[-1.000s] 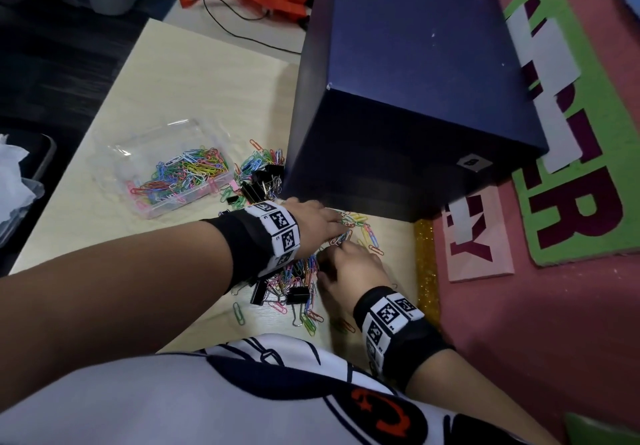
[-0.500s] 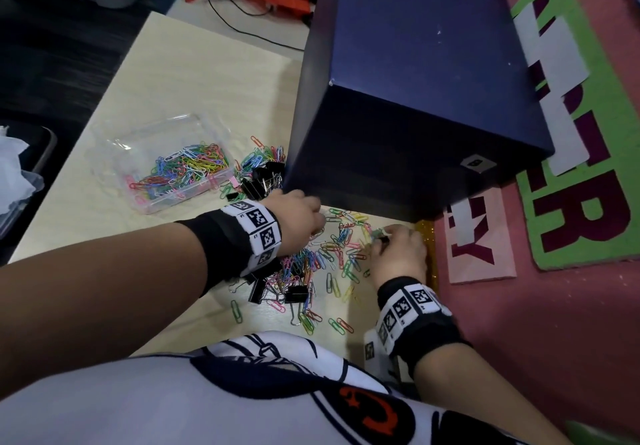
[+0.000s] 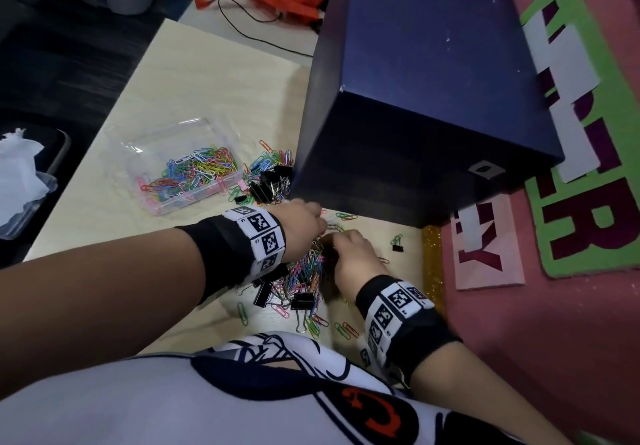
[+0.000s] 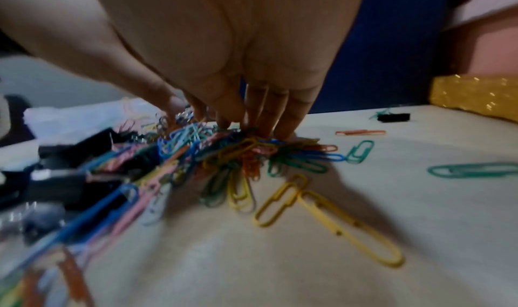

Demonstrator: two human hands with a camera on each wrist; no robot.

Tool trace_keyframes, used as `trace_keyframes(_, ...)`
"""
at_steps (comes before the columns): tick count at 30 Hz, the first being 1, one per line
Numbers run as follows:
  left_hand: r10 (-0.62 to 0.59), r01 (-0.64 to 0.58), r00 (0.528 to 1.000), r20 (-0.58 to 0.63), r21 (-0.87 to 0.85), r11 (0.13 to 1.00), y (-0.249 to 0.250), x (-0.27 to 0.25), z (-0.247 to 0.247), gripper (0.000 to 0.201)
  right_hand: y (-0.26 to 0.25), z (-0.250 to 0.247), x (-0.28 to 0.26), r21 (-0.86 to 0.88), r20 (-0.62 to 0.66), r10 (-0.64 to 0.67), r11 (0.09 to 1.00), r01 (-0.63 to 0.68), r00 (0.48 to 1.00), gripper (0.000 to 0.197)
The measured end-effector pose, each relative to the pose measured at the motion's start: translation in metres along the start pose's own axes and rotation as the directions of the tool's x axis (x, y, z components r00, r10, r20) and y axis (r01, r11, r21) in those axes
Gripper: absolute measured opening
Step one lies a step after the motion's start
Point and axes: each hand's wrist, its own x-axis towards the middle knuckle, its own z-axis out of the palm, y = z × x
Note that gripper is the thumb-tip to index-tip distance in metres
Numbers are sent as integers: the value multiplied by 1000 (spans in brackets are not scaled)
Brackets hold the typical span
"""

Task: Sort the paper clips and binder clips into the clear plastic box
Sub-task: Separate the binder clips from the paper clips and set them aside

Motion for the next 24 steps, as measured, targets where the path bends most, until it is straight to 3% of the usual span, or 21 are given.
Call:
trace_keyframes(3,-45,44,998,-49,-18,999,-7,4,-3,43,9,-10,4,155,-134,148,980,-127,980,46)
trace_keyframes(5,-66,66,998,-4,-12,998,-5,6,-3,52,17,-18,7,121,-91,201,974,-190,975,57)
trace_keyframes(7,-61,59,996,72,17,998,-1,8,-2,63,21,-21,10,48,-14,138,989,-137,990,76)
trace_keyframes(9,-27,21,995,93,63,998,3,7,1,65,20,-18,11,-58,42,35,998,-33,999,80)
trace_keyframes(11,18,-29,994,106,95,995,7,3,0,57,18,-12,8,-108,24,-24,994,26,999,71)
trace_keyframes(14,48,-58,993,108,92,994,6,0,-2,49,14,-4,0,-80,-106,-32,997,23,994,48)
trace_keyframes(17,-7,7,1000,10,45,999,-1,0,-5,40,20,-9,-2,11,-295,222,973,-229,929,33)
trace_keyframes(20,-143,144,990,-17,59,988,-1,0,-6,34,34,-18,-2,75,-277,508,857,-509,815,43)
trace_keyframes(21,-184,183,983,3,69,981,-1,0,-4,34,36,-20,-3,56,-237,534,842,-537,812,45)
trace_keyframes(24,-206,203,978,44,55,978,-2,1,2,30,44,-17,-2,-54,-179,455,881,-471,872,39)
